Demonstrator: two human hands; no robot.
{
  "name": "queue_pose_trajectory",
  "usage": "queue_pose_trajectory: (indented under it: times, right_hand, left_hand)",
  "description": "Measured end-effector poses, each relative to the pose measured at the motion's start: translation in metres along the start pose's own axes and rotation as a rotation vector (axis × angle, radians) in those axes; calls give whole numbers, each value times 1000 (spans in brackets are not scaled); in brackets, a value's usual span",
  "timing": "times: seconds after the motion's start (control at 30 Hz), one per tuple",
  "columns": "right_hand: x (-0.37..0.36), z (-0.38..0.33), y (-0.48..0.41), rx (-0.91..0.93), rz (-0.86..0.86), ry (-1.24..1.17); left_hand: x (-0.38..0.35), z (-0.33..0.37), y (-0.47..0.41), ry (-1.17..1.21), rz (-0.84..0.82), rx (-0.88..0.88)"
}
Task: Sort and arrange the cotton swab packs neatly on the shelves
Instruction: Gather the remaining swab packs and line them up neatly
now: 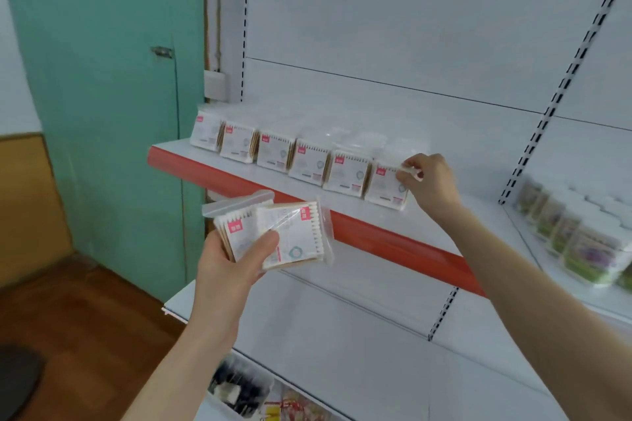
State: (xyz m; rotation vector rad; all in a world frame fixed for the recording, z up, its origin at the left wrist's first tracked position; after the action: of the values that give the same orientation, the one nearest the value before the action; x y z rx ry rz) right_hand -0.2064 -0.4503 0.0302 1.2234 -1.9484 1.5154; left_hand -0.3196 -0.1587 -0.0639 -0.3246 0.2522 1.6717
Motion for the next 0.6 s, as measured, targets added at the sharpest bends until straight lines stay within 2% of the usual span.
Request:
queue_pose_trajectory:
  times: [0.13, 0.27, 0.3, 0.43, 0.5, 0.6]
  right_hand:
    - [11, -5, 3, -7, -13, 39]
    - [42, -33, 24, 42, 193, -148]
    - [47, -40, 31, 50, 160, -219]
    - [50, -63, 53, 32, -184, -510]
    - [51, -61, 57, 38, -216, -592]
    - [67, -41, 51, 35, -124, -682]
  left_hand:
    - [-13, -2, -14, 32, -67, 7]
    - [-38, 0, -25, 95, -103, -7]
    - [-47, 1, -27, 110, -114, -15]
    - [-93, 7, -33, 161, -173, -53]
    - [-116, 7, -35, 161, -206, -74]
    - [-141, 8, -39, 119, -224, -99]
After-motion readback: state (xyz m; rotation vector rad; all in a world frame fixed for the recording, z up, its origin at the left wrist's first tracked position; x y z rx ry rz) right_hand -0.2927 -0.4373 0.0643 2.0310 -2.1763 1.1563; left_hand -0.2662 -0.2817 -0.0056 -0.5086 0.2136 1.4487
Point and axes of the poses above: each hand's wrist, its own y-axis away from the middle knuckle, its own x-axis out of the back of the hand, z = x × y, the point moved 4 cm from there along -y, towards the middle knuckle, and after that the axes turned 9 degrees about x, right-handed, at the moved point
